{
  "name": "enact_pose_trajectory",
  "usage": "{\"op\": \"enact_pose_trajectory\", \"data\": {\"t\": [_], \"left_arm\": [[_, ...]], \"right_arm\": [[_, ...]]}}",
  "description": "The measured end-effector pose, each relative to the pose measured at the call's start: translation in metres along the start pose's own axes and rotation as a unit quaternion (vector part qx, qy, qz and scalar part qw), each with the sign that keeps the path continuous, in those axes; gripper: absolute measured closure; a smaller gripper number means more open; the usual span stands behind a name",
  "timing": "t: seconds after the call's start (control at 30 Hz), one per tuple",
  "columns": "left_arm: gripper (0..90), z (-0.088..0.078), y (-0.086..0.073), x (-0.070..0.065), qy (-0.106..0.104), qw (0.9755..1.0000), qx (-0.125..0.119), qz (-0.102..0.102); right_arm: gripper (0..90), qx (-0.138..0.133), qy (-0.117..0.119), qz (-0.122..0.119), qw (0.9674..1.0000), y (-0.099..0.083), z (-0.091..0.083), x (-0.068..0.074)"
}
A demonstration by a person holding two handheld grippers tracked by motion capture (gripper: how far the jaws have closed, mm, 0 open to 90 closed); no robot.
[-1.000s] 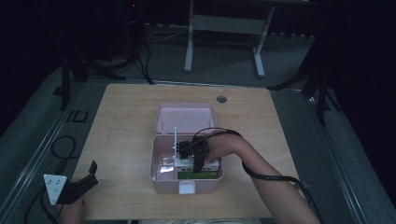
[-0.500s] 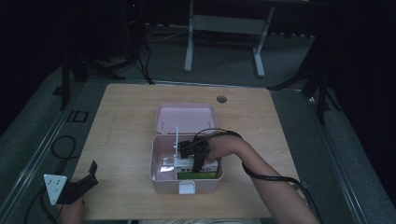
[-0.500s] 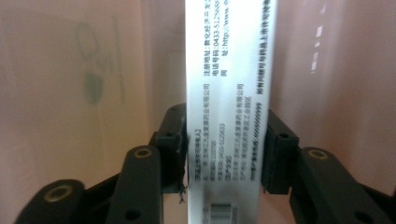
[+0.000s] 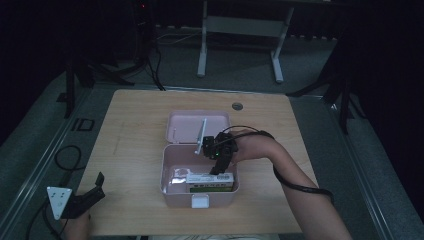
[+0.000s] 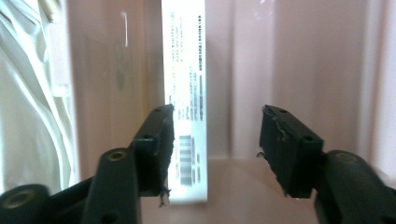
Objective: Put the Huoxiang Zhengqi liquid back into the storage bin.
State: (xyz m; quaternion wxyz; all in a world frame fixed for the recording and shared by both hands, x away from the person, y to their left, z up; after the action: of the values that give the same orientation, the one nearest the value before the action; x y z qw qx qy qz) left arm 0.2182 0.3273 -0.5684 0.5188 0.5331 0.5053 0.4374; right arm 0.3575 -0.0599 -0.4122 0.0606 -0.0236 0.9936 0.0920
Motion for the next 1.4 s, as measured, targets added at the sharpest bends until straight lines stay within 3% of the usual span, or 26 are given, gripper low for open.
{"op": "enact_pose_trajectory", "data": {"t": [0.2, 0.3, 0.4, 0.47, 0.57, 0.77, 0.9, 0.97, 1.1, 1.23, 1.4], "left_arm": [[0.2, 0.000, 0.000, 0.000, 0.001, 1.0000, 0.000, 0.001], [0.2, 0.000, 0.000, 0.000, 0.001, 1.0000, 0.000, 0.001], [0.2, 0.000, 0.000, 0.000, 0.001, 1.0000, 0.001, 0.002], [0.2, 0.000, 0.000, 0.000, 0.002, 1.0000, 0.001, 0.002], [0.2, 0.000, 0.000, 0.000, 0.002, 1.0000, 0.001, 0.001], [0.2, 0.000, 0.000, 0.000, 0.001, 1.0000, 0.001, 0.001], [0.2, 0.000, 0.000, 0.000, 0.001, 1.0000, 0.001, 0.001], [0.2, 0.001, 0.000, 0.000, 0.001, 1.0000, 0.002, 0.001], [0.2, 0.000, 0.000, 0.000, 0.001, 1.0000, 0.001, 0.001], [0.2, 0.000, 0.000, 0.000, 0.001, 1.0000, 0.001, 0.001], [0.2, 0.001, 0.000, 0.000, 0.001, 1.0000, 0.002, 0.000]], "right_arm": [[38.7, -0.034, -0.022, 0.016, 0.9991, -0.015, -0.023, -0.005], [33.9, -0.062, -0.037, 0.044, 0.9964, -0.037, -0.040, -0.012], [23.1, -0.083, -0.047, 0.082, 0.9920, -0.055, -0.049, -0.021], [15.0, -0.089, -0.053, 0.095, 0.9900, -0.066, -0.051, -0.025], [13.6, -0.102, -0.065, 0.112, 0.9863, -0.082, -0.051, -0.032], [12.4, -0.105, -0.099, 0.133, 0.9805, -0.111, -0.036, -0.042], [13.1, -0.122, -0.127, 0.155, 0.9721, -0.129, -0.022, -0.047], [13.2, -0.130, -0.130, 0.171, 0.9680, -0.136, -0.014, -0.050], [13.2, -0.134, -0.127, 0.189, 0.9645, -0.149, 0.006, -0.048], [13.3, -0.144, -0.141, 0.209, 0.9569, -0.160, 0.029, -0.045], [13.3, -0.173, -0.152, 0.242, 0.9427, -0.174, 0.051, -0.041]]}}
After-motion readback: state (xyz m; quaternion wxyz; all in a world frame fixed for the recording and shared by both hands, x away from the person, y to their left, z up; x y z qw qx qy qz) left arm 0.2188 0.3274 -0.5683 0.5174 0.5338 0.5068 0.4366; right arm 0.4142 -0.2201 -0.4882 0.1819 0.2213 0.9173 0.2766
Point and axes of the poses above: each handheld gripper's, and its own axes: z roughly forward along the jaws, y roughly out of its top, x roughly to its left, the point moved 2 cm from there along z, roughly forward along the jaws, and after that the axes turned 8 degrees about -y, right-handed, at the moved point
